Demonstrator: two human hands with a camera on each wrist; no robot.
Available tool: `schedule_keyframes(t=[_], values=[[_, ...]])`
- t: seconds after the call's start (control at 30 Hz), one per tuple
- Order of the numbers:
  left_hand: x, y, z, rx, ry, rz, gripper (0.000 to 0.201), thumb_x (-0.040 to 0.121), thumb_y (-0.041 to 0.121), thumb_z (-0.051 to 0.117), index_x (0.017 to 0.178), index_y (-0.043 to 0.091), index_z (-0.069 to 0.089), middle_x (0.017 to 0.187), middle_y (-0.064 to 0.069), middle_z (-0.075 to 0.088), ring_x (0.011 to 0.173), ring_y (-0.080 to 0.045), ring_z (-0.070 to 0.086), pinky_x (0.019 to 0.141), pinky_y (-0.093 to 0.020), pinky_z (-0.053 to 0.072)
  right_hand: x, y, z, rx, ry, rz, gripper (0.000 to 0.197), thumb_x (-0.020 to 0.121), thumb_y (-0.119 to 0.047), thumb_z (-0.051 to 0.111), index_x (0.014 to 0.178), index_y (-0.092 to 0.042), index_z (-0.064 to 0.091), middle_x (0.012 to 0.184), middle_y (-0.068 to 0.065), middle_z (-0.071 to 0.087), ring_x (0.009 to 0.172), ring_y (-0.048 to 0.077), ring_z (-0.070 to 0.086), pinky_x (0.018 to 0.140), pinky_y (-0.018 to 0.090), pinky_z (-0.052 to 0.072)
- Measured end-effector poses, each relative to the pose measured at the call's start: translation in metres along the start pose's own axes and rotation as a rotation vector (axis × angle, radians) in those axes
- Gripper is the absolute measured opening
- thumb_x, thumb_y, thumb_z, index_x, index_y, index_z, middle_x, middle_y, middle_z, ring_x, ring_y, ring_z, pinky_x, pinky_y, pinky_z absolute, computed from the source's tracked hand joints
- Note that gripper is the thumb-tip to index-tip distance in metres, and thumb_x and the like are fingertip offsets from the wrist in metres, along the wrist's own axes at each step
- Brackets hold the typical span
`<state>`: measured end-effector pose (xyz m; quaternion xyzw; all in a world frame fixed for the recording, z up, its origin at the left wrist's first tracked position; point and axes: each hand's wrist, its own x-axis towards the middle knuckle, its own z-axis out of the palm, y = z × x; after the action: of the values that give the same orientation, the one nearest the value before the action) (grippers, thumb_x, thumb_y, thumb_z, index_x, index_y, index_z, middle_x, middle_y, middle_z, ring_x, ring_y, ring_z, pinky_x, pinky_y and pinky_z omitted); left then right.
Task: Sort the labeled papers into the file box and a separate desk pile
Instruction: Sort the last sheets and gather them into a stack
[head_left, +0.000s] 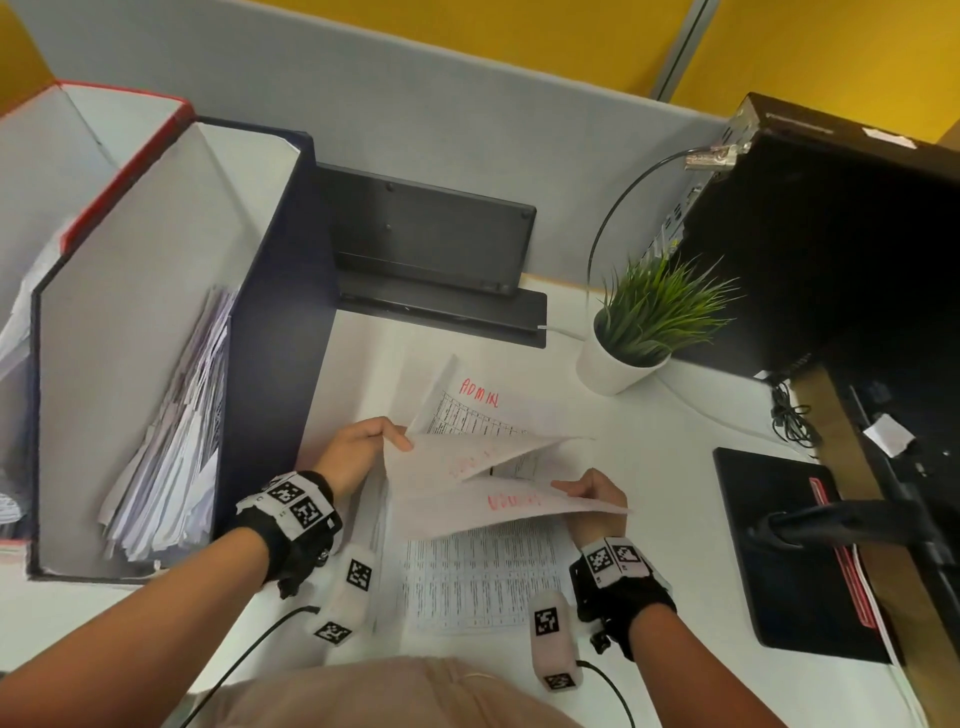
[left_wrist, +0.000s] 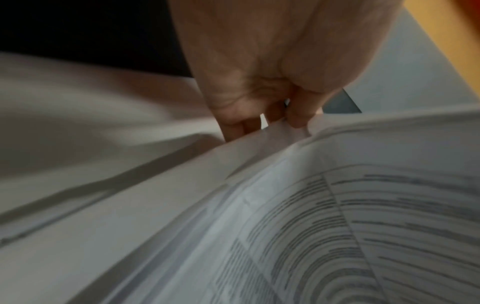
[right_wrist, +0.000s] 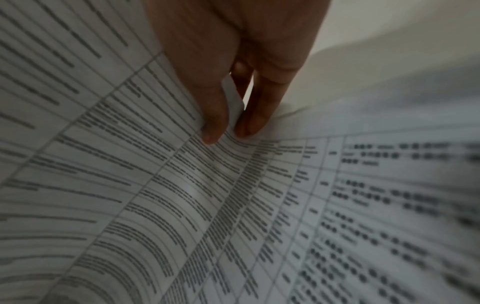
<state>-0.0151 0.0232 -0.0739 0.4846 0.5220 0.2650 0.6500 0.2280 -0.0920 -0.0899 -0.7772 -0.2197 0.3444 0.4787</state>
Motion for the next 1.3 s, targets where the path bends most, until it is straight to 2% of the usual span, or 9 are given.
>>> schedule_keyframes(t=[0.17, 0.37, 0.5, 0.57, 0.7, 0.9, 1.03, 1.17, 1.3], values=[[0.001, 0.005, 0.003, -0.022, -0.045, -0.033, 0.032, 0.086, -0.013, 0.039, 0.064, 0.004, 0.055, 0.096, -0.009, 0.066, 0.084, -0.023, 0.061, 0.067, -0.022, 0.048, 0.002, -0.011, 0.004, 0.096, -0.103, -0.093, 0.020, 0.086, 0.009, 0.053, 0.101, -0.004, 0.059, 0.082, 0.002, 0.061, 0.069, 0.011, 0.057, 0.052, 0.006, 0.046], [-0.003, 0.014, 0.006, -0.022, -0.011, -0.069, 0.026, 0.099, 0.028, 0.036, 0.088, 0.036, 0.058, 0.094, 0.009, 0.064, 0.085, -0.007, 0.062, 0.071, -0.022, 0.046, 0.006, -0.004, 0.002, -0.190, -0.036, -0.042, 0.025, 0.078, -0.028, 0.074, 0.066, -0.010, 0.060, 0.063, 0.014, 0.054, 0.061, 0.023, 0.050, 0.062, 0.031, 0.042], [-0.003, 0.014, 0.009, 0.056, -0.162, -0.210, 0.040, 0.086, 0.063, 0.038, 0.100, 0.037, 0.065, 0.097, 0.013, 0.071, 0.090, -0.005, 0.066, 0.082, -0.030, 0.046, 0.006, -0.001, 0.003, -0.241, 0.027, 0.059, 0.025, 0.080, -0.024, 0.073, 0.078, -0.002, 0.061, 0.061, 0.013, 0.057, 0.046, 0.021, 0.050, 0.043, 0.018, 0.044], [-0.003, 0.010, 0.014, 0.209, -0.148, -0.201, 0.048, 0.085, 0.050, 0.056, 0.122, 0.019, 0.056, 0.123, 0.002, 0.061, 0.106, -0.014, 0.060, 0.093, -0.033, 0.045, 0.003, 0.000, 0.006, -0.219, 0.009, 0.114, 0.018, 0.081, -0.014, 0.070, 0.092, -0.004, 0.061, 0.062, 0.011, 0.059, 0.043, 0.018, 0.052, 0.035, 0.017, 0.044], [-0.007, 0.006, 0.024, 0.332, -0.108, -0.077, 0.035, 0.090, 0.010, 0.057, 0.124, 0.009, 0.052, 0.124, -0.008, 0.060, 0.099, -0.014, 0.058, 0.082, -0.022, 0.047, 0.001, 0.004, 0.009, -0.205, -0.054, 0.153, 0.039, 0.082, -0.013, 0.069, 0.116, -0.003, 0.054, 0.075, 0.012, 0.060, 0.055, 0.020, 0.058, 0.050, 0.027, 0.054], [-0.008, 0.046, 0.021, 0.247, -0.099, 0.076, 0.029, 0.090, 0.011, 0.056, 0.119, 0.017, 0.056, 0.112, 0.000, 0.065, 0.096, -0.012, 0.063, 0.079, -0.026, 0.052, 0.005, -0.010, 0.002, -0.126, -0.036, 0.092, 0.080, 0.075, -0.039, 0.074, 0.140, -0.014, 0.035, 0.125, 0.009, 0.051, 0.108, 0.020, 0.053, 0.089, 0.029, 0.043], [-0.012, 0.078, 0.017, 0.159, -0.096, 0.141, 0.033, 0.088, 0.014, 0.059, 0.120, 0.020, 0.055, 0.117, 0.000, 0.064, 0.101, -0.012, 0.063, 0.082, -0.030, 0.052, 0.004, -0.043, -0.003, 0.163, -0.220, 0.160, 0.046, 0.082, -0.037, 0.067, 0.122, -0.019, 0.055, 0.122, 0.006, 0.063, 0.106, 0.021, 0.062, 0.095, 0.039, 0.049], [-0.020, 0.099, 0.023, 0.183, -0.009, 0.310, 0.041, 0.087, 0.011, 0.061, 0.125, 0.013, 0.048, 0.121, -0.004, 0.060, 0.109, -0.019, 0.060, 0.091, -0.037, 0.051, -0.003, -0.083, 0.002, 0.137, -0.115, -0.166, 0.027, 0.090, -0.020, 0.059, 0.116, -0.016, 0.057, 0.115, 0.003, 0.064, 0.106, 0.020, 0.061, 0.085, 0.028, 0.052], [-0.027, 0.108, 0.025, 0.109, 0.133, 0.493, 0.046, 0.086, 0.014, 0.063, 0.128, 0.016, 0.044, 0.121, 0.004, 0.058, 0.108, -0.005, 0.057, 0.082, -0.017, 0.050, -0.018, -0.115, 0.005, 0.295, -0.065, -0.352, 0.026, 0.089, -0.015, 0.059, 0.115, -0.016, 0.057, 0.114, 0.001, 0.065, 0.107, 0.014, 0.063, 0.091, 0.029, 0.052]])
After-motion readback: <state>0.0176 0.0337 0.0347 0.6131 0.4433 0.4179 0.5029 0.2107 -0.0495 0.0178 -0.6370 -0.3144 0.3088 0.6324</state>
